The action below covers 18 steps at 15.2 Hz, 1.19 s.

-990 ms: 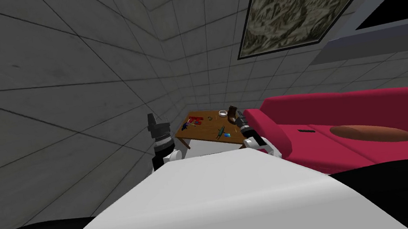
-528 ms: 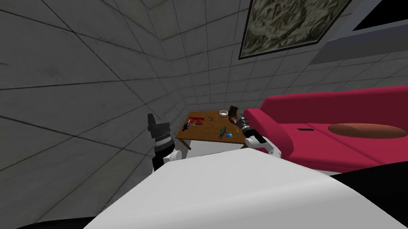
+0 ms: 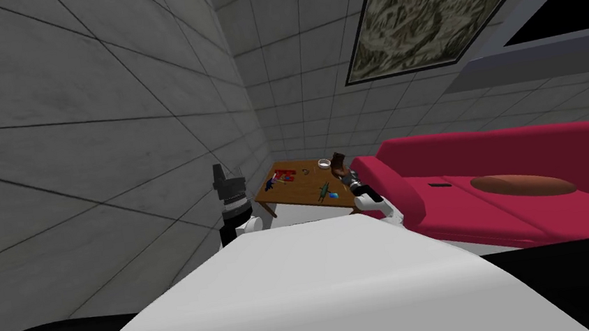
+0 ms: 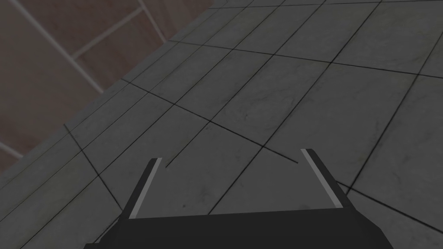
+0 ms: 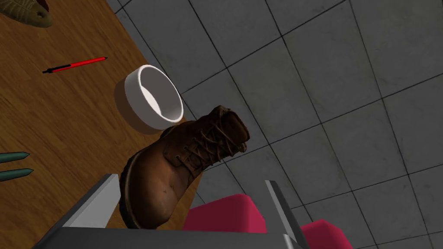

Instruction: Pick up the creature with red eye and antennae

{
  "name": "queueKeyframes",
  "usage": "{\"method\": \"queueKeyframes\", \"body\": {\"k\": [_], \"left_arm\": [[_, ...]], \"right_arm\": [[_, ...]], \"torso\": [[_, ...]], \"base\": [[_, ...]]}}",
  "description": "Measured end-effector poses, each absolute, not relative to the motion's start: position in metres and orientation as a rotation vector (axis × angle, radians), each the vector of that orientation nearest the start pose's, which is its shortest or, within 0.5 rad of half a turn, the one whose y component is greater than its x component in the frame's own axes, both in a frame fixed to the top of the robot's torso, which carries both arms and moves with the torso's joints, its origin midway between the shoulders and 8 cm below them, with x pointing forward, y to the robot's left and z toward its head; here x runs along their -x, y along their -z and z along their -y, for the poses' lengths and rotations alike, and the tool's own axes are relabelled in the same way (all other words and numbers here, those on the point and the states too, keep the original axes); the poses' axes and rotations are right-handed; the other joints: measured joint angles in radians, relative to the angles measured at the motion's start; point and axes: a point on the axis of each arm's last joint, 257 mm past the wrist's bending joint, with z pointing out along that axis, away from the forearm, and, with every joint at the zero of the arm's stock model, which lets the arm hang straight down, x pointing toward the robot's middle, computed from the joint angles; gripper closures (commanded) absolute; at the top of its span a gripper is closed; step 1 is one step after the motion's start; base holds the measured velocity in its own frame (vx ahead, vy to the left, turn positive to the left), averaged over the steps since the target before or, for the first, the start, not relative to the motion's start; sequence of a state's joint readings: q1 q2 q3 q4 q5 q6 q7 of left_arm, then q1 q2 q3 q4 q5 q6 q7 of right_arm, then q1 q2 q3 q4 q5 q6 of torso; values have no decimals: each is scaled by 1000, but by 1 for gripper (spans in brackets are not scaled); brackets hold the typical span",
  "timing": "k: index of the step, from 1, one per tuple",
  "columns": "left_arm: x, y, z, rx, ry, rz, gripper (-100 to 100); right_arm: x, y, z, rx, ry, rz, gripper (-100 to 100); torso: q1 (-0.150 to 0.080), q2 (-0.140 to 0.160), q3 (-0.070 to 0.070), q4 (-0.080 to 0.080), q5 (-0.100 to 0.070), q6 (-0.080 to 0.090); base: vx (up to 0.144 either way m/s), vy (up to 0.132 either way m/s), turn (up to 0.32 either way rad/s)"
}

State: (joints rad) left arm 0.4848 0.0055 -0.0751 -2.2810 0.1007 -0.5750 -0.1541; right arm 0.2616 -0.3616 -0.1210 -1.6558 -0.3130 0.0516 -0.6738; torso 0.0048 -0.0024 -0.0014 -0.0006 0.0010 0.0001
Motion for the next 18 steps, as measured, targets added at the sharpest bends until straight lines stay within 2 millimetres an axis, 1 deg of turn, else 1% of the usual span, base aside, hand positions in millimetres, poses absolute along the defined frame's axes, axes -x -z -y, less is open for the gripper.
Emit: {"method": "queueKeyframes", "body": {"k": [4,8,11,14,18], "left_arm": [[-333,-42,-265,607,1317,-529,0],[-333,-42,-265,607,1317,-529,0],[-333,-42,-265,607,1317,-528,0],[-333,-42,-265,607,1317,-529,0],[-333,-42,-265,607,1317,-529,0]], "right_arm": [[-450,300,432,-1951,-1399,-682,-100],[-448,323,448,-2085,-1396,-570,-100],[-445,345,454,-2206,-1389,-456,-100],[-443,361,462,-2301,-1380,-354,-100],[-438,381,468,-2410,-1369,-219,-100]], "torso": [[-1,1,0,0,0,0],[0,0,0,0,0,0],[1,0,0,0,0,0],[0,-1,0,0,0,0],[-1,0,0,0,0,0]], "base": [[18,62,-36],[21,68,-42],[18,81,-43],[27,63,-34],[16,58,-36]]}}
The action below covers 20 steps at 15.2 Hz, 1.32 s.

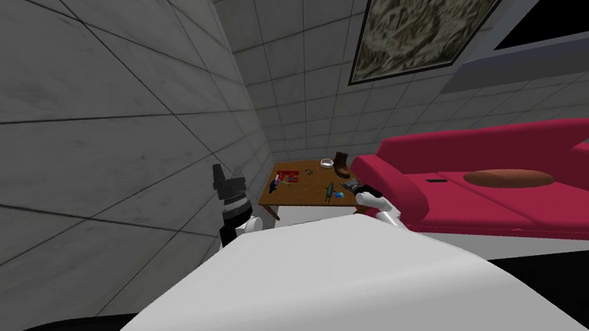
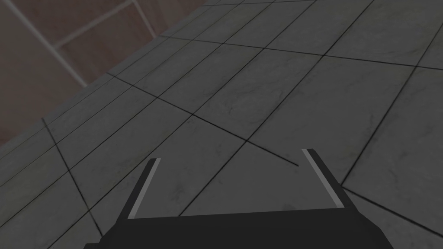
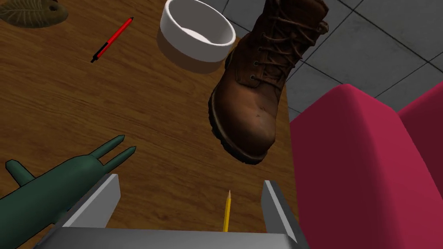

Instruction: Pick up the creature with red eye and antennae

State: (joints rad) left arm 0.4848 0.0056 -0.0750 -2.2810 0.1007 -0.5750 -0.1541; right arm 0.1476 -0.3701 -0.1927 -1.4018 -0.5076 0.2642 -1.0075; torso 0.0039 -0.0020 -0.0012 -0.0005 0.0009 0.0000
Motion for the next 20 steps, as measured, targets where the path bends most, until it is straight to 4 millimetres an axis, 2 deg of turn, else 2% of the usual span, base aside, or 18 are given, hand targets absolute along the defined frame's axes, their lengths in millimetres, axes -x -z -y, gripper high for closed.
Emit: {"method": "queueKeyframes", "body": {"k": [11,20], "left_arm": [[-333,-42,-265,607,1317,-529,0],[-333,-42,-265,607,1317,-529,0]], "right_arm": [[-423,440,470,2937,1394,-297,-100],[-406,481,450,2768,1115,-706,-100]], "torso": [[1,0,0,0,0,0],[1,0,0,0,0,0]], "base": [[18,70,-38],[17,70,-39]]}}
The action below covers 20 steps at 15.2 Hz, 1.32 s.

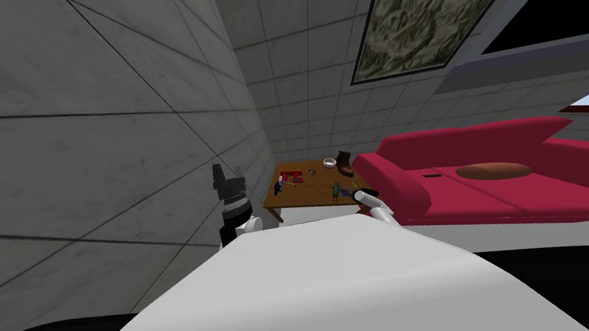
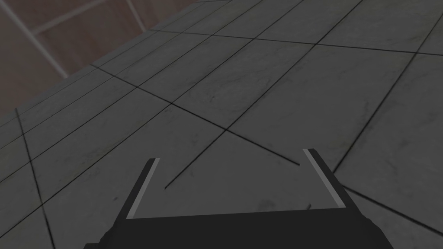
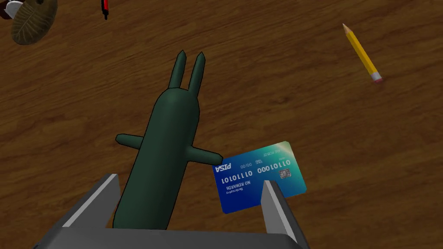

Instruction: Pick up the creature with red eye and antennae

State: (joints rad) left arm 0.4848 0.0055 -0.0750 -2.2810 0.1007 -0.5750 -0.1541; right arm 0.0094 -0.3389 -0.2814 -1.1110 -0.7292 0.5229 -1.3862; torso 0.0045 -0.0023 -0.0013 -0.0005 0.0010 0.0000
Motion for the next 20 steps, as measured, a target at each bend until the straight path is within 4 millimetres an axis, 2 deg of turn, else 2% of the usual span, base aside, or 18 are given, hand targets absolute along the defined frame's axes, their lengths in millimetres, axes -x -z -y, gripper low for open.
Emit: {"method": "queueKeyframes", "body": {"k": [5,10,20], "left_arm": [[-333,-42,-265,607,1317,-529,0],[-333,-42,-265,607,1317,-529,0],[-333,-42,-265,607,1317,-529,0]], "right_arm": [[-400,501,433,2656,971,-894,-100],[-396,511,419,2572,869,-1011,-100],[-407,528,410,2543,875,-1100,-100]], "torso": [[0,0,0,0,0,0],[-1,1,0,0,0,0],[-9,4,2,1,-2,0]], "base": [[16,62,-32],[7,40,-21],[-35,-52,103]]}}
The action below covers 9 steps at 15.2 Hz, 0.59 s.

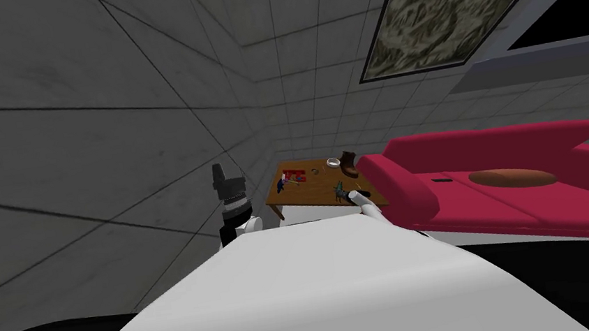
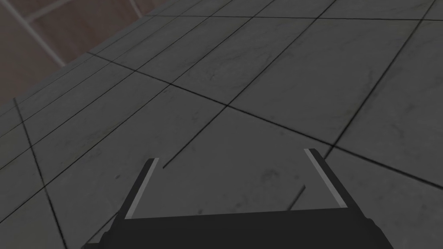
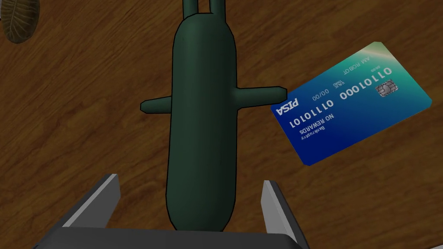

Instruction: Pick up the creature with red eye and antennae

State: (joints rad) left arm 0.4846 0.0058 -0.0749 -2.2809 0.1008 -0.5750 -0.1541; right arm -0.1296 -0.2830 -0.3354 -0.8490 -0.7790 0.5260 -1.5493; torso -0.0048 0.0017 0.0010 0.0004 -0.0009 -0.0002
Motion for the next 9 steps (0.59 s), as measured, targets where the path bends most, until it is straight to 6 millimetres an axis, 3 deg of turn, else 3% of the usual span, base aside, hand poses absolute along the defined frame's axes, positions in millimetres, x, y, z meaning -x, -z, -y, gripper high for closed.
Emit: {"method": "queueKeyframes", "body": {"k": [1,6,9], "left_arm": [[-333,-42,-265,607,1317,-529,0],[-333,-42,-265,607,1317,-529,0],[-333,-42,-265,607,1317,-529,0]], "right_arm": [[-408,528,410,2542,878,-1103,100],[-407,529,411,2543,878,-1103,100],[-405,524,414,2550,878,-1078,100]], "torso": [[1,-1,0,0,0,0],[4,-3,-1,0,1,0],[8,-5,-2,-1,2,2]], "base": [[-8,-14,3],[4,3,-25],[47,74,-158]]}}
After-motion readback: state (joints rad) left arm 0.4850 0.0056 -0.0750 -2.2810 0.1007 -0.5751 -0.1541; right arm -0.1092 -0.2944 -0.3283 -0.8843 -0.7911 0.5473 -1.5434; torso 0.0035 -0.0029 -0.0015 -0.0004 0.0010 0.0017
